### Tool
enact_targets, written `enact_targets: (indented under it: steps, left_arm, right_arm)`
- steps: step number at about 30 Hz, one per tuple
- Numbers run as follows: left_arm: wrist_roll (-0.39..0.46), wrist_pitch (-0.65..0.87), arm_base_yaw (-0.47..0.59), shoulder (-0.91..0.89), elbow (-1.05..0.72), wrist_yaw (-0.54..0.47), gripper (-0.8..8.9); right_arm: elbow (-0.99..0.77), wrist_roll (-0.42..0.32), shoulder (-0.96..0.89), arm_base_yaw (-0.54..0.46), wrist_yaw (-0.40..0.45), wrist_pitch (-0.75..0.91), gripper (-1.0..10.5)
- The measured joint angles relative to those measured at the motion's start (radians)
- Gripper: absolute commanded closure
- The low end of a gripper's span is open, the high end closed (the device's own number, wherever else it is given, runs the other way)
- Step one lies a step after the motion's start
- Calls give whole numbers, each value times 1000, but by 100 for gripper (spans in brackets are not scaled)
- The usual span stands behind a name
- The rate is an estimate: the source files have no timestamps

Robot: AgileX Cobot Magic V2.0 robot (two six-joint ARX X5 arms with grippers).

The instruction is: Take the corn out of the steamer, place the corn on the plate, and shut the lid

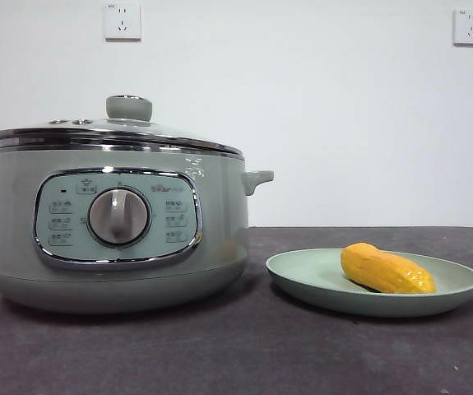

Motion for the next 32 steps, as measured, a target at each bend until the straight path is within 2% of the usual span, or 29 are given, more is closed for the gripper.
enact_targets:
  steps: [4,10,12,15,17,21,26,32]
  left_arm:
    - [0,0,0,0,0,0,816]
    - [0,0,0,0,0,0,816]
    - [0,0,0,0,0,0,816]
    - [0,0,0,0,0,0,816]
    - [0,0,0,0,0,0,816]
    - [0,0,0,0,0,0,816]
    - [0,0,0,0,0,0,816]
    - [0,0,0,0,0,0,816]
  right_arm:
    - [0,-7,0,0,0,0,945]
    - [-25,-122,-66,-47,12,-26,945]
    - [-63,-153,-114,-96,-19,14,945]
    - [-161,-175,-198,-197,-126,114,945]
    - [-248,-183,-262,-258,-161,185,945]
    - [-406,-185,-356,-325,-160,298,945]
    - [-531,-185,-427,-340,-160,303,945]
    - [-563,-181,-470,-340,-159,249,945]
